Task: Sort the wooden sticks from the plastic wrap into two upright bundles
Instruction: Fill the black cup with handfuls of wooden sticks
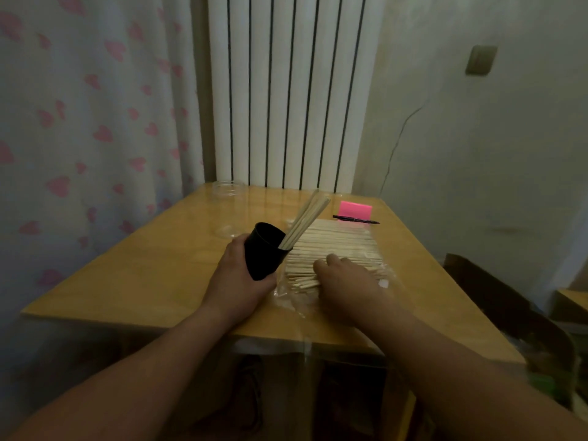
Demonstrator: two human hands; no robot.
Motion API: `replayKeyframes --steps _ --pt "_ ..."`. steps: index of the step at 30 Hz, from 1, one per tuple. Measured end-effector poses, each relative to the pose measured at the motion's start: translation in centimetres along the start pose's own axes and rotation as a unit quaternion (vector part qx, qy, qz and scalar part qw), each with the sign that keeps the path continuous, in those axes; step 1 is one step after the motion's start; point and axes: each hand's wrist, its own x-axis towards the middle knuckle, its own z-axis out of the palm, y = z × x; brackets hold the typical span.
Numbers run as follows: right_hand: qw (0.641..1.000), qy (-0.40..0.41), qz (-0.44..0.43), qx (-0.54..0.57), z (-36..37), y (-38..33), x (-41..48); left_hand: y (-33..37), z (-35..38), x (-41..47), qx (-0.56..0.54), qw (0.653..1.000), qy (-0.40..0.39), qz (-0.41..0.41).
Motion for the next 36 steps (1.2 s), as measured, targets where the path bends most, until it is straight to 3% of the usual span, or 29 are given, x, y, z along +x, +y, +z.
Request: replayKeyframes --steps 4,8,11,16,20,24,27,30,36 --pt "0.997 0.077 -0.008 0.02 -0.3 -0.3 -1.0 -0.1 -0.1 -0.1 -0.006 1.0 -0.009 0.0" --pt "0.971 0.217 0.007 0.105 -1.3 0.3 -1.6 0.1 -0.2 -0.1 -0.009 1.0 -0.008 -0.004" --pt "0.913 0.31 0.068 0.258 -2.6 1.1 -1.2 0.3 -0.2 -0.1 -0.011 1.0 -0.006 -0.004" --pt "0.799 0.352 0.186 0.451 -6.3 1.9 -0.7 0.2 -0.3 -0.1 -0.014 1.0 -0.011 -0.008" --pt "0.737 0.347 0.213 0.54 -9.0 2.2 -1.1 0.3 -0.4 -0.3 -0.013 1.0 -0.011 -0.01" --pt "0.689 0.354 0.153 0.614 -10.3 1.7 -1.4 0.4 -0.3 -0.2 -0.01 1.0 -0.012 -0.009" --pt "0.679 0.367 0.101 0.628 -10.8 0.0 -0.9 0.3 -0.3 -0.3 -0.01 1.0 -0.012 -0.004" --pt "0.698 0.334 0.11 0.623 -10.4 -1.4 0.4 0.3 -0.3 -0.3 -0.013 1.0 -0.01 -0.003" --pt "0.803 0.234 0.147 0.528 -7.9 -2.4 2.7 0.2 -0.3 -0.3 -0.022 1.0 -0.012 0.002"
